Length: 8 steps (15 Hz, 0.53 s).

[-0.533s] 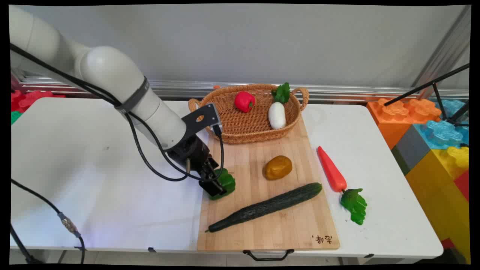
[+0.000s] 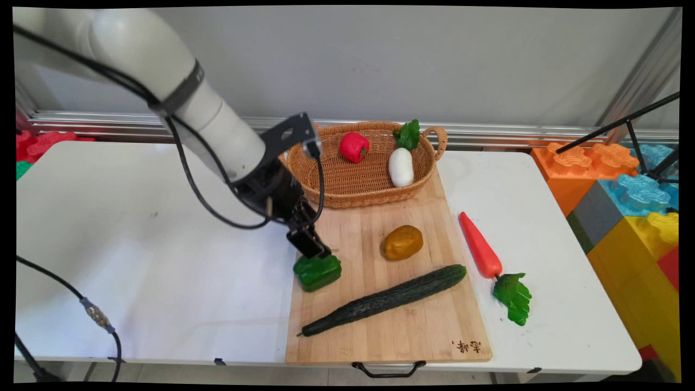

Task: Pick up the potato from the cutting board

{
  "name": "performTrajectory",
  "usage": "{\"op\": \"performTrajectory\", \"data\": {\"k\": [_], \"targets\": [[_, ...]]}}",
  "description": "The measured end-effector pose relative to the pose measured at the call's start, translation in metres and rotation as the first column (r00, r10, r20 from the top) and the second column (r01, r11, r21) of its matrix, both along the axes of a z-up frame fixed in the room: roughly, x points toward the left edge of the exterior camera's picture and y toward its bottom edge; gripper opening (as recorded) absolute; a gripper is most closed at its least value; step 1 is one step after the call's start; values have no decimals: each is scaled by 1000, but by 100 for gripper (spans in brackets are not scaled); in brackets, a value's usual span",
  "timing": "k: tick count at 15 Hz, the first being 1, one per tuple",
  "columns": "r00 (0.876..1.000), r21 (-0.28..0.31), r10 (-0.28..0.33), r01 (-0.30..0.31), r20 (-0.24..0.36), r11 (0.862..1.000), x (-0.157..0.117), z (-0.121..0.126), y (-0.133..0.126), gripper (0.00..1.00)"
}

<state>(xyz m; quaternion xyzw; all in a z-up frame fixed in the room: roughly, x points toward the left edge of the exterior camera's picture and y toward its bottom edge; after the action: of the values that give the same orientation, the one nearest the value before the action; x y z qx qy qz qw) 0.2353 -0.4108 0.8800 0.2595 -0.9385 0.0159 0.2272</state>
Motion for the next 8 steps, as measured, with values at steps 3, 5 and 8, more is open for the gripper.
{"op": "performTrajectory", "data": {"k": [3,5,8], "targets": [[1000,9,9,-9,-15,1000,-8,22,-10,100],[999,12,18,-18,-28,1000,-17,32,-18,100],[998,14,42,-41,-46,999,-36,30,-32,100]]}}
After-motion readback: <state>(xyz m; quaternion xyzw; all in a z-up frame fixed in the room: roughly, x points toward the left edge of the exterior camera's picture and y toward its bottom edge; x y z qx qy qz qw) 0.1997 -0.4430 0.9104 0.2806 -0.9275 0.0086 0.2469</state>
